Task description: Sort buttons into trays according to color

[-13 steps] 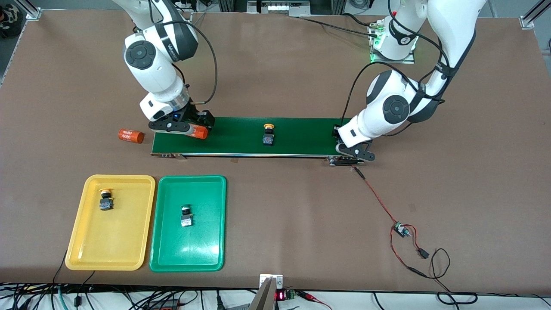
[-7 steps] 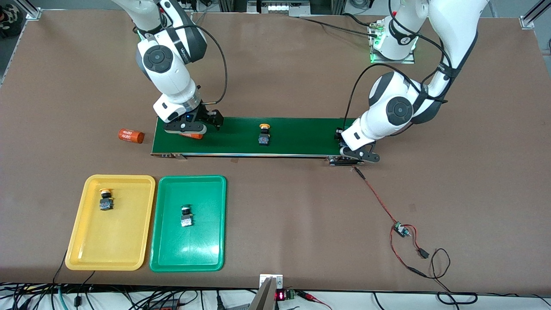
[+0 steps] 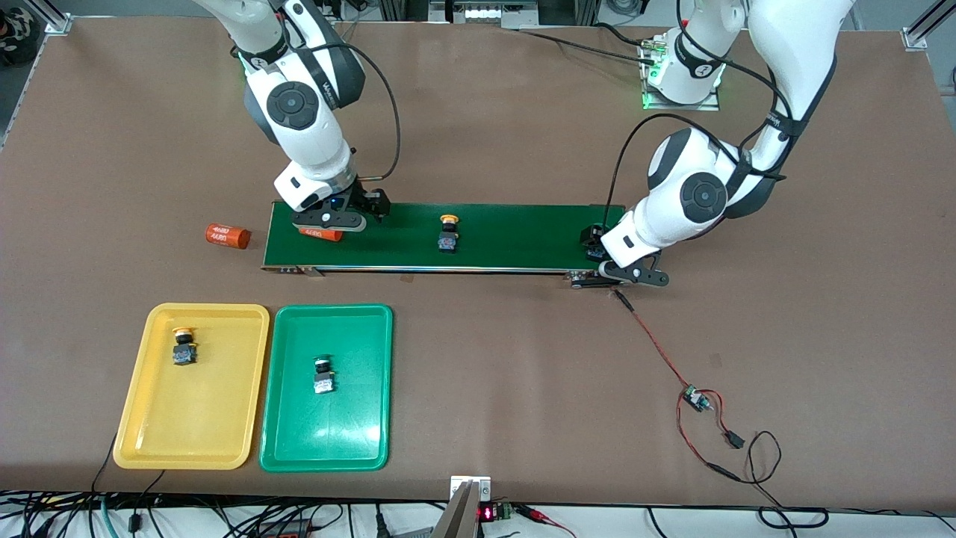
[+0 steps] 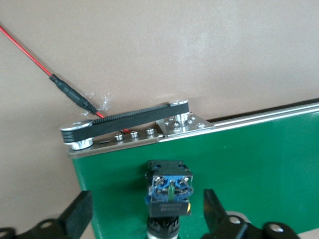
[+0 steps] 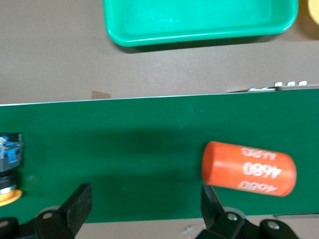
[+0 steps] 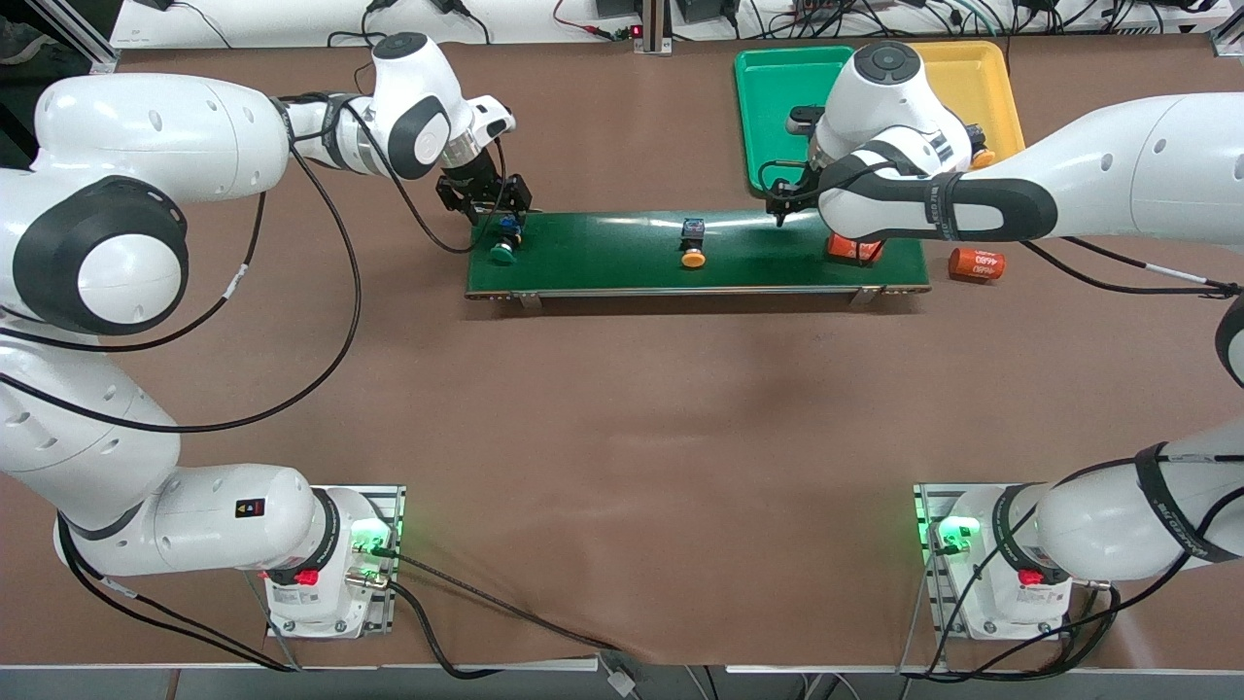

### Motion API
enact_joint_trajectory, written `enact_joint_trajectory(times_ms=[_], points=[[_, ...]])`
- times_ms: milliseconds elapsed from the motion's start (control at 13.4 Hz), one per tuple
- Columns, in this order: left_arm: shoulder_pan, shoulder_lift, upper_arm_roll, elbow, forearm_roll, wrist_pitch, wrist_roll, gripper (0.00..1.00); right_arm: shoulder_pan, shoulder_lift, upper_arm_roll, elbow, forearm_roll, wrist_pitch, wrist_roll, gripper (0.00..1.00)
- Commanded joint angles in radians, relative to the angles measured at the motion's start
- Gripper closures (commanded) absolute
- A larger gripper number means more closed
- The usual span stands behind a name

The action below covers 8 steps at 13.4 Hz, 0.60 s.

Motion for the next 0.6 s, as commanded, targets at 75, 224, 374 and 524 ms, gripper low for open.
enact_joint_trajectory(times_ms=[75,224,374,524], points=[[-0.006,-0.147,0.011,-0.001,0.013,-0.102,0.001,0.00,0.017,0.074,0.013,0.068,-0.053,-0.016,0.045,0.03],[-0.003,-0.198,0.074,0.040,0.014,-0.181,0.004,0.00,0.029,0.097,0.013,0.087,-0.057,-0.015,0.057,0.03],[-0.003,-0.213,0.143,0.123,0.014,-0.269,0.019,0.00,0.062,0.126,0.013,0.116,-0.067,-0.016,0.082,0.03],[-0.003,-0.216,0.212,0.211,0.013,-0.379,0.024,0.00,0.082,0.154,0.013,0.142,-0.113,-0.019,0.126,0.03]])
